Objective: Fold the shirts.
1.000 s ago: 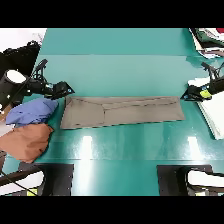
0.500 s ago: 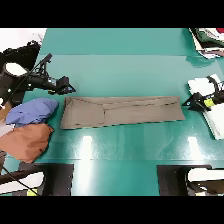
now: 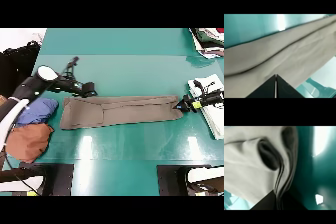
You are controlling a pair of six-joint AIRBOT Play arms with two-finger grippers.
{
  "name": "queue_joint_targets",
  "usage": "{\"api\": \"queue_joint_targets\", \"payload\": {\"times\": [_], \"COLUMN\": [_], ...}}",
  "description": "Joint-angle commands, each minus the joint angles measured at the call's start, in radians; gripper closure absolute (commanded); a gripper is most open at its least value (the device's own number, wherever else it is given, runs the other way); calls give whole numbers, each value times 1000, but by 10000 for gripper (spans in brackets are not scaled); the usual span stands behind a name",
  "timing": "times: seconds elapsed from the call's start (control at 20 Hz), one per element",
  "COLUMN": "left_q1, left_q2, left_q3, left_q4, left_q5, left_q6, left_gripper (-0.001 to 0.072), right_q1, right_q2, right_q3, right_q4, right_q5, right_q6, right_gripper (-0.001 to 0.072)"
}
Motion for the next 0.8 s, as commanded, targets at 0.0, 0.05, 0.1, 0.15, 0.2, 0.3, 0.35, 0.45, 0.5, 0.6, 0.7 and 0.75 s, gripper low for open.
{"api": "queue_joint_targets", "payload": {"times": [0.0, 0.05, 0.1, 0.15, 0.2, 0.3, 0.35, 0.45, 0.5, 0.6, 0.7, 0.75], "left_q1": [-125, -153, -180, -203, -226, -260, -271, -284, -285, -285, -285, -285], "left_q2": [-120, -168, -220, -263, -304, -367, -388, -412, -414, -414, -414, -414], "left_q3": [109, 164, 220, 261, 297, 346, 357, 361, 361, 361, 361, 361], "left_q4": [-7, -7, -7, -7, -7, -6, -6, -5, 1, 14, 36, 53], "left_q5": [41, 33, 19, 11, 8, -1, -5, -10, -16, -31, -34, -34], "left_q6": [-11, -14, -29, -40, -41, -74, -93, -92, -92, -92, -92, -92], "left_gripper": [682, 682, 682, 682, 682, 681, 682, 682, 682, 682, 682, 682], "right_q1": [43, 60, 82, 109, 138, 188, 210, 259, 283, 330, 379, 400], "right_q2": [109, 149, 192, 227, 259, 300, 312, 320, 320, 320, 320, 320], "right_q3": [21, 49, 86, 126, 171, 246, 274, 325, 345, 376, 393, 398], "right_q4": [25, 26, 27, 27, 34, 126, 183, 287, 317, 339, 340, 340], "right_q5": [25, 51, 72, 82, 88, 98, 103, 103, 103, 92, 72, 58], "right_q6": [-19, -18, -15, -2, 23, 46, 53, 56, 57, 63, 64, 64], "right_gripper": [699, 700, 700, 699, 699, 699, 699, 699, 700, 699, 700, 700]}}
